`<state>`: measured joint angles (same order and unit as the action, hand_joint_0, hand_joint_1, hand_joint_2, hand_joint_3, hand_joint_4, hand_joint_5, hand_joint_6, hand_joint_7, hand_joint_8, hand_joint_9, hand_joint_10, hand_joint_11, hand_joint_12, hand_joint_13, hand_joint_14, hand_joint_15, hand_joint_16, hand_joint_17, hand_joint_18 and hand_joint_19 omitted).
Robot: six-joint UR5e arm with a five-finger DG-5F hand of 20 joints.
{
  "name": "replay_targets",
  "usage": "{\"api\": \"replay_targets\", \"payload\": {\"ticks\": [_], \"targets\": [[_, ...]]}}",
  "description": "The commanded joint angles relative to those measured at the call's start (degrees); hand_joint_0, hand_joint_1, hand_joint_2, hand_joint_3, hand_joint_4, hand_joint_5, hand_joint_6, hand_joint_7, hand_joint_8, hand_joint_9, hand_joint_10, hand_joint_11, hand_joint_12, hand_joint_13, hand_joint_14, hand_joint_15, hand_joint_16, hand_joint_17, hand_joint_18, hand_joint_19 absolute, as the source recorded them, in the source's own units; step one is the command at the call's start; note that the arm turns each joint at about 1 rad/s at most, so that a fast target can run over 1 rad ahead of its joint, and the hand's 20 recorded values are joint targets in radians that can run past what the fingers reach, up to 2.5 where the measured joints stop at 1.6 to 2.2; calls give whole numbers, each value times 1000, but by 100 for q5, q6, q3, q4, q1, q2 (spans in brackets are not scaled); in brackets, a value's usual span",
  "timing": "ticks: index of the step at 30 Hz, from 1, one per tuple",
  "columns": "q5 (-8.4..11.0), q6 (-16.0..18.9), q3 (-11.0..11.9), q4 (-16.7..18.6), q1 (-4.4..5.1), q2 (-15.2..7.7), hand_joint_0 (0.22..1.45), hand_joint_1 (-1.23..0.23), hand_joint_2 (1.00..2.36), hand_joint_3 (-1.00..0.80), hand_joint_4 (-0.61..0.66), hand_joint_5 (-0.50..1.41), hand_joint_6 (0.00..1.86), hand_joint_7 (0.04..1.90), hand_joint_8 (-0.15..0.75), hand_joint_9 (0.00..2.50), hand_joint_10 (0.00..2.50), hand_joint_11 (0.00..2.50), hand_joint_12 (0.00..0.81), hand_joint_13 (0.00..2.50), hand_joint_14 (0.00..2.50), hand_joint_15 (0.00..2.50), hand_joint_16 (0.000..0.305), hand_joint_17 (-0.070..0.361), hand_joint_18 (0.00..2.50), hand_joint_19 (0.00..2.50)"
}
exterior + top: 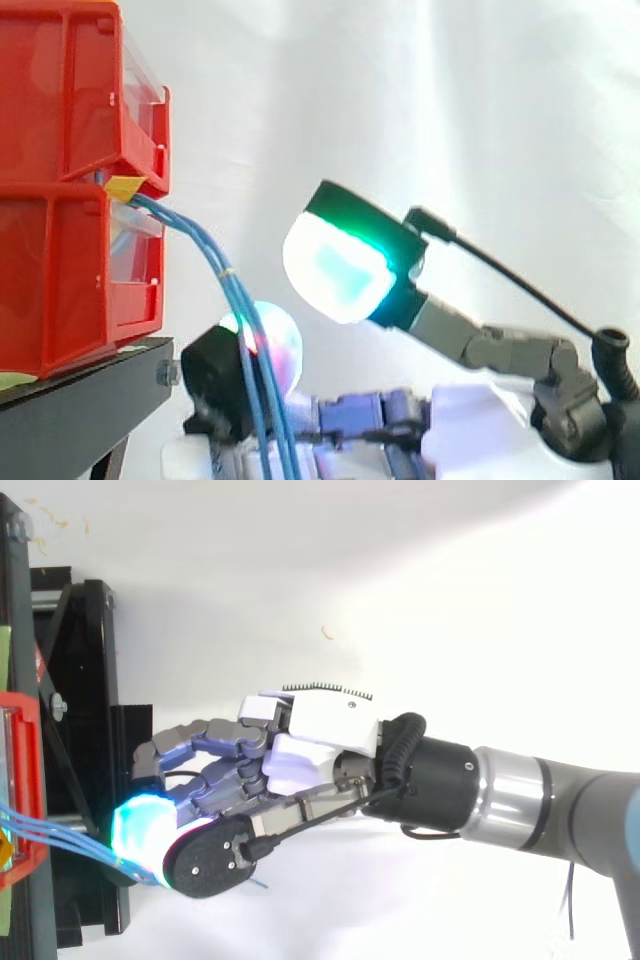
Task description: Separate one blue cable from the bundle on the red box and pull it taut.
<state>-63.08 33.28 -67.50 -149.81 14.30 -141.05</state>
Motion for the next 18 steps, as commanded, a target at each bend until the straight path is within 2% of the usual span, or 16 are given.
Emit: {"api": "replay_targets", "payload": {"ticks": [1,5,14,18], "targets": [[-3,205,0,409,38,-247,495,-789,1000,-500,213,-156,723,1160,343,737,10,415,389,512,7,213,54,122,628,459],[15,205,0,523,73,-361,487,-784,1000,-500,217,-156,724,1156,344,738,10,415,392,518,6,210,55,123,636,448],[23,187,0,523,117,-361,554,-777,1000,-500,198,-153,714,1184,328,734,10,412,372,509,7,212,51,114,615,466],[15,187,0,541,126,-361,540,-746,1000,-500,202,-153,707,1194,328,735,10,409,376,511,6,212,51,115,617,470]]}}
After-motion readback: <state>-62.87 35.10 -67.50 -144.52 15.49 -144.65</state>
